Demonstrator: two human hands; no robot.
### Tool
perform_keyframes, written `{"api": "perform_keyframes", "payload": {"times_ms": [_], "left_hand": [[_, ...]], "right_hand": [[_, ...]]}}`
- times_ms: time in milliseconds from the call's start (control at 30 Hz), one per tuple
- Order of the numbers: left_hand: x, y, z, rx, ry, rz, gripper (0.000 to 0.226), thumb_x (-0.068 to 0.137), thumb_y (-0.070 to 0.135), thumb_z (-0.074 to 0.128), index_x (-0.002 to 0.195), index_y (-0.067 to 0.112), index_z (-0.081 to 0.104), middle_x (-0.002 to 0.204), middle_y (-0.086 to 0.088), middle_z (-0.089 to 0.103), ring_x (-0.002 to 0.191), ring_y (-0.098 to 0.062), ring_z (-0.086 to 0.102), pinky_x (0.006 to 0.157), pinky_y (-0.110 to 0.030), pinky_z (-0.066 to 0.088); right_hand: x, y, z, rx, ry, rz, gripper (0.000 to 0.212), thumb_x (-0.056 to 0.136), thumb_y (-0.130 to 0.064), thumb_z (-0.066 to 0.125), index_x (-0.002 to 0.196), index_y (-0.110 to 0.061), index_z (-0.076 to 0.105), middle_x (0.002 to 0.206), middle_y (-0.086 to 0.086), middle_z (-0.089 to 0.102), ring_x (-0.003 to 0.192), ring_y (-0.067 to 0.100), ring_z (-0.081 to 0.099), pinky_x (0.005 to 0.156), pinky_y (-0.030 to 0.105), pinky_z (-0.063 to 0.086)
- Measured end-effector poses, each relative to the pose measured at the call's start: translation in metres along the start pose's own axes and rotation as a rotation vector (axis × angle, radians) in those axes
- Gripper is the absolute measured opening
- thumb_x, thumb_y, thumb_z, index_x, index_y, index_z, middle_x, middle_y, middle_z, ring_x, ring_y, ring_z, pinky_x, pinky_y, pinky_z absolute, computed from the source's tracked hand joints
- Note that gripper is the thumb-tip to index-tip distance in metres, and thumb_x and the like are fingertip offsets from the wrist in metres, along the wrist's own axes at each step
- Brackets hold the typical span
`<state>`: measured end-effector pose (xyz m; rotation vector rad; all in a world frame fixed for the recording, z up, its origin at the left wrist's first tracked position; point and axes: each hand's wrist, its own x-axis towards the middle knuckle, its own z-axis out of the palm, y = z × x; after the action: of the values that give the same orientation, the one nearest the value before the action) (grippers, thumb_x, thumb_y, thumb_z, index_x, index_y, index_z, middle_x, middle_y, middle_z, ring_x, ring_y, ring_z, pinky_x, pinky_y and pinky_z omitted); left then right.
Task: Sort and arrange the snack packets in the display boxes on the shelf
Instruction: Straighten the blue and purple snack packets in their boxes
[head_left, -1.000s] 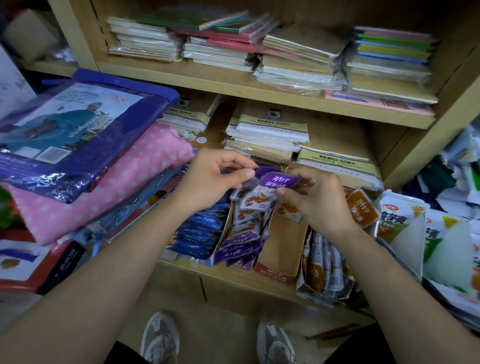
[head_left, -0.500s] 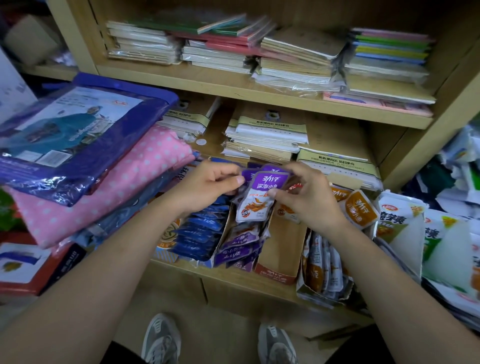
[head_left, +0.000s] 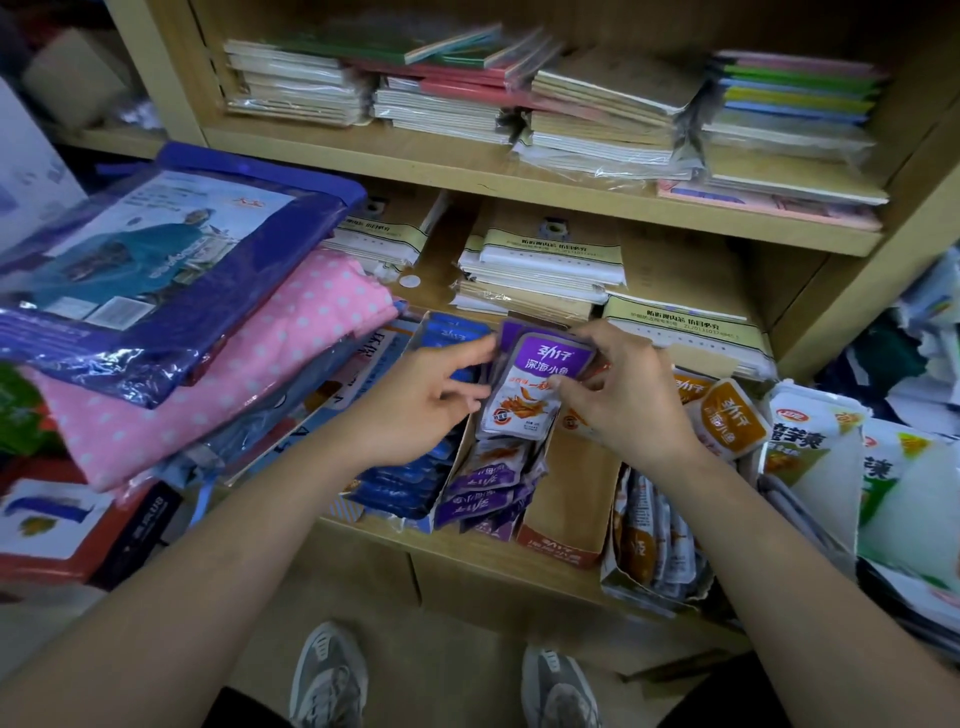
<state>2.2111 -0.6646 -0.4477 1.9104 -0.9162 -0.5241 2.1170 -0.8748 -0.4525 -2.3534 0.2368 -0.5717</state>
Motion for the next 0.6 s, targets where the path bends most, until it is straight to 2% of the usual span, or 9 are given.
{"api": "perform_keyframes", "payload": {"times_ms": [100,167,233,367,500,600], "left_hand": [[0.000,-0.003,-0.004,-0.035,0.047,0.005,0.065,0.096,-0.002,0.060,0.151,0.026,0.042,0.145,0.010,0.054,0.112,-0.006,0.066,0.098,-0.034,0.055],[0.001,-0.005,-0.005,-0.007,0.207,0.049,0.059,0.091,0.002,0.068,0.142,0.027,0.053,0.130,0.008,0.065,0.094,-0.004,0.071,0.089,-0.034,0.059],[0.004,-0.009,-0.007,0.132,0.340,0.110,0.055,0.087,0.010,0.074,0.136,0.031,0.059,0.118,0.011,0.070,0.085,-0.002,0.066,0.082,-0.031,0.058],[0.011,-0.017,-0.007,0.448,0.344,0.162,0.050,0.085,0.025,0.078,0.132,0.032,0.064,0.111,0.012,0.071,0.097,-0.010,0.057,0.082,-0.036,0.054],[0.015,-0.024,-0.009,0.536,0.326,0.263,0.038,0.084,0.042,0.074,0.121,0.032,0.072,0.105,0.013,0.073,0.095,-0.011,0.055,0.080,-0.035,0.051],[0.012,-0.022,-0.010,0.455,0.322,0.264,0.037,0.087,0.050,0.058,0.119,0.037,0.072,0.107,0.017,0.073,0.100,-0.007,0.058,0.084,-0.032,0.050]], "right_hand": [[0.001,-0.001,0.007,-0.031,0.003,-0.033,0.044,0.083,-0.023,0.081,0.121,-0.013,0.060,0.113,0.005,0.068,0.093,0.013,0.068,0.069,0.030,0.060],[0.001,-0.001,0.013,-0.058,0.018,-0.072,0.043,0.082,-0.020,0.083,0.119,-0.012,0.063,0.111,0.004,0.069,0.092,0.012,0.067,0.072,0.033,0.061],[0.001,-0.001,0.018,-0.101,0.032,-0.131,0.042,0.080,-0.018,0.084,0.117,-0.010,0.065,0.109,0.005,0.068,0.093,0.012,0.063,0.074,0.031,0.059],[-0.003,0.003,0.024,-0.184,-0.039,-0.220,0.047,0.081,-0.016,0.083,0.124,-0.009,0.065,0.114,0.003,0.062,0.102,0.014,0.060,0.082,0.034,0.060],[-0.009,0.004,0.020,-0.200,-0.054,-0.239,0.056,0.077,-0.019,0.086,0.128,-0.012,0.065,0.114,0.002,0.061,0.100,0.016,0.062,0.085,0.031,0.059],[-0.010,0.005,0.018,-0.174,-0.051,-0.218,0.058,0.075,-0.020,0.087,0.129,-0.014,0.066,0.113,0.000,0.061,0.095,0.012,0.060,0.084,0.029,0.058]]}}
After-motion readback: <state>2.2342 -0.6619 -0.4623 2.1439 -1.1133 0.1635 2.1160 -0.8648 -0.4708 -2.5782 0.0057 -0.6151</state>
